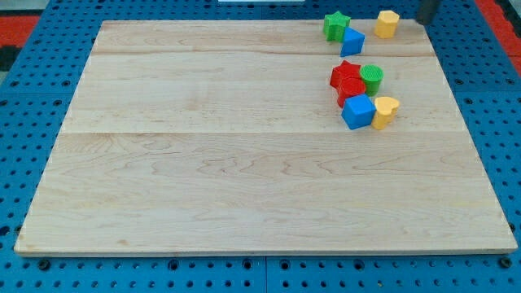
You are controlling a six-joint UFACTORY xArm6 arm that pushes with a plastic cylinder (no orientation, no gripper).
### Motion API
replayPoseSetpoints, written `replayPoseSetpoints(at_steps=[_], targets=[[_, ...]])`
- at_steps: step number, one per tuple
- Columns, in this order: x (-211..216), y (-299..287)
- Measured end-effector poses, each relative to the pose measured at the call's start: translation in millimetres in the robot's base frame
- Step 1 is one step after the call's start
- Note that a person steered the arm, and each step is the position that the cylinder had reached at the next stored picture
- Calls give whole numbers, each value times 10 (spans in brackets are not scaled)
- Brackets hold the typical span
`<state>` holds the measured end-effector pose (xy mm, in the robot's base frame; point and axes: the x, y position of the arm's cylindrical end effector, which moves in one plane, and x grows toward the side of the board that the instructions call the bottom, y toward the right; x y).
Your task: Push the yellow hexagon closely to the green star
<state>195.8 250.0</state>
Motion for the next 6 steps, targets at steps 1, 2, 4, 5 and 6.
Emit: replayPoseSetpoints(at_steps=[1,2,4,5,6], targets=[[49,-946],[-30,-1638],[-36,-1688],[-31,-2377],[-18,-2253]])
